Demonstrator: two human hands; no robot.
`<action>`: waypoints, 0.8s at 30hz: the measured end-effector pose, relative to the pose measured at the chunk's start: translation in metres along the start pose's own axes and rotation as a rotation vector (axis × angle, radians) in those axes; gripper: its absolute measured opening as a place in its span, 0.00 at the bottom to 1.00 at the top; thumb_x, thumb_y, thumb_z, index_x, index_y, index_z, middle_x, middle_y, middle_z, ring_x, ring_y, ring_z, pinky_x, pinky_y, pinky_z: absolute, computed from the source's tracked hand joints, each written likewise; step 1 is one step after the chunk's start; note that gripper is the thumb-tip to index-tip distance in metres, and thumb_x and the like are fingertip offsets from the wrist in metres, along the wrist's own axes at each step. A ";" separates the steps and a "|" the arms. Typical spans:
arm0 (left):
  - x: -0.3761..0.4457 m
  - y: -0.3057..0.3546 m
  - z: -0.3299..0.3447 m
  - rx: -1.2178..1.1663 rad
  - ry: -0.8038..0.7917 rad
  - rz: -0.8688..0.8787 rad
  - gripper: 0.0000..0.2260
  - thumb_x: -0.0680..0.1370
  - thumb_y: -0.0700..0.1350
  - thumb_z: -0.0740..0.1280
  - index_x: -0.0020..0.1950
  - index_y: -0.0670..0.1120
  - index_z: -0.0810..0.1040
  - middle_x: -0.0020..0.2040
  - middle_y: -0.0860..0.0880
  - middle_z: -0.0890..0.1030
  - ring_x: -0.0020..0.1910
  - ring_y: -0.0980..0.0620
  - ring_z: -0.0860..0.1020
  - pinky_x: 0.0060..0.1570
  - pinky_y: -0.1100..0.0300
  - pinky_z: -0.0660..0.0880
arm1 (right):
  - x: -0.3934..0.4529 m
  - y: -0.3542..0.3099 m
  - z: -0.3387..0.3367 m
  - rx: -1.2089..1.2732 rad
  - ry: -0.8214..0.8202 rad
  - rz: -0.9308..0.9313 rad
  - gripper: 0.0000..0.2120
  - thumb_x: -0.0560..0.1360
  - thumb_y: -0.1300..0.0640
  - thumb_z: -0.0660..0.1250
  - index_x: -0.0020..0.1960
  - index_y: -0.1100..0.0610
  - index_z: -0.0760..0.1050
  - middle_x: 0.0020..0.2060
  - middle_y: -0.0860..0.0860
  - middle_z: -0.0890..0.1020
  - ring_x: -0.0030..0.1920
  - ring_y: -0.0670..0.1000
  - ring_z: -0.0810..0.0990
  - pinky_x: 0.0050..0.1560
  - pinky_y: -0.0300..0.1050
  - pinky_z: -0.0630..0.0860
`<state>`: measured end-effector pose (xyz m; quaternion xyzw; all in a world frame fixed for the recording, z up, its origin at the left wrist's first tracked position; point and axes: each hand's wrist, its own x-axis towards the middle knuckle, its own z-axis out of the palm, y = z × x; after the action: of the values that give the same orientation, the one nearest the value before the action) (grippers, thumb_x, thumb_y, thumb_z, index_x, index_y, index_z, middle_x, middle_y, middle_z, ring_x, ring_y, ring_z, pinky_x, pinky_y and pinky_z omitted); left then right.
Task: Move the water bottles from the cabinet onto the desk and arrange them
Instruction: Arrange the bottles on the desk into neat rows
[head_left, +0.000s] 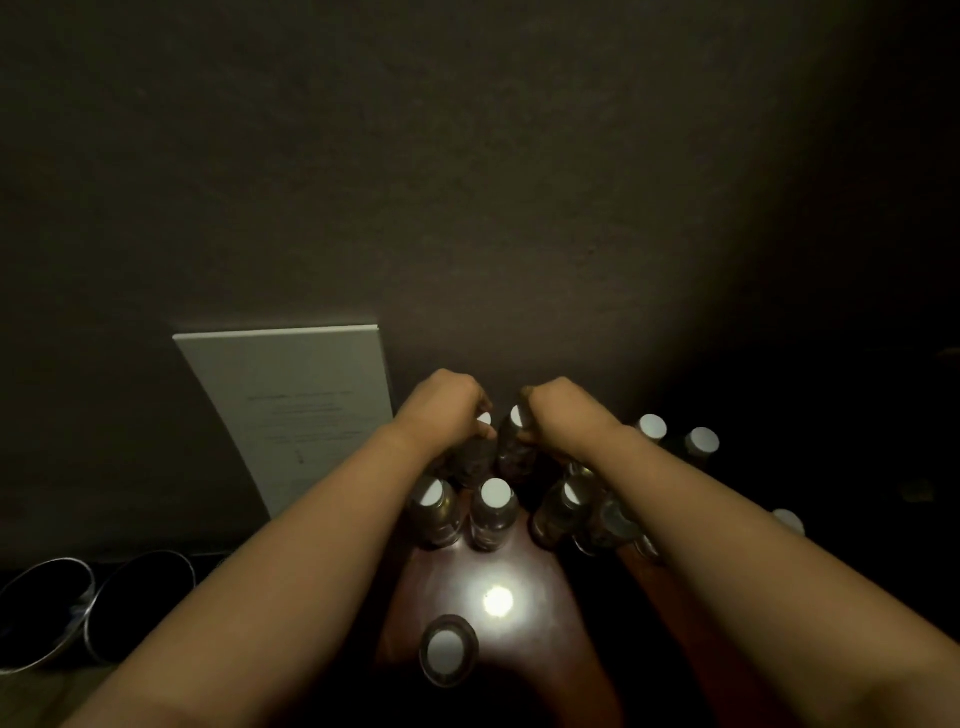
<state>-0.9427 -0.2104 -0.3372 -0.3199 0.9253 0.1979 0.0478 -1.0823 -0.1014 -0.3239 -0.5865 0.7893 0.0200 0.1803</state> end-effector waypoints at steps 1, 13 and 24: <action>0.000 0.000 0.000 0.002 0.001 -0.001 0.22 0.70 0.55 0.77 0.62 0.50 0.82 0.56 0.50 0.84 0.57 0.49 0.80 0.55 0.57 0.76 | -0.001 0.001 0.001 -0.004 0.013 -0.016 0.11 0.76 0.53 0.68 0.54 0.58 0.76 0.48 0.56 0.81 0.48 0.57 0.80 0.42 0.45 0.71; -0.001 -0.001 0.000 0.007 0.005 -0.014 0.23 0.70 0.55 0.77 0.63 0.49 0.82 0.56 0.50 0.84 0.57 0.49 0.80 0.55 0.57 0.76 | -0.002 0.002 -0.010 0.033 -0.041 -0.076 0.11 0.74 0.59 0.69 0.56 0.57 0.78 0.50 0.56 0.82 0.50 0.56 0.80 0.46 0.47 0.75; -0.001 -0.003 -0.001 -0.006 -0.013 -0.029 0.24 0.70 0.55 0.77 0.64 0.50 0.81 0.58 0.50 0.84 0.59 0.50 0.80 0.57 0.57 0.75 | -0.003 0.000 -0.011 0.063 -0.046 -0.079 0.11 0.74 0.57 0.69 0.55 0.57 0.79 0.49 0.56 0.82 0.49 0.57 0.81 0.43 0.43 0.70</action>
<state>-0.9404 -0.2121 -0.3368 -0.3320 0.9197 0.2022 0.0557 -1.0842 -0.1016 -0.3123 -0.6107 0.7614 0.0014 0.2177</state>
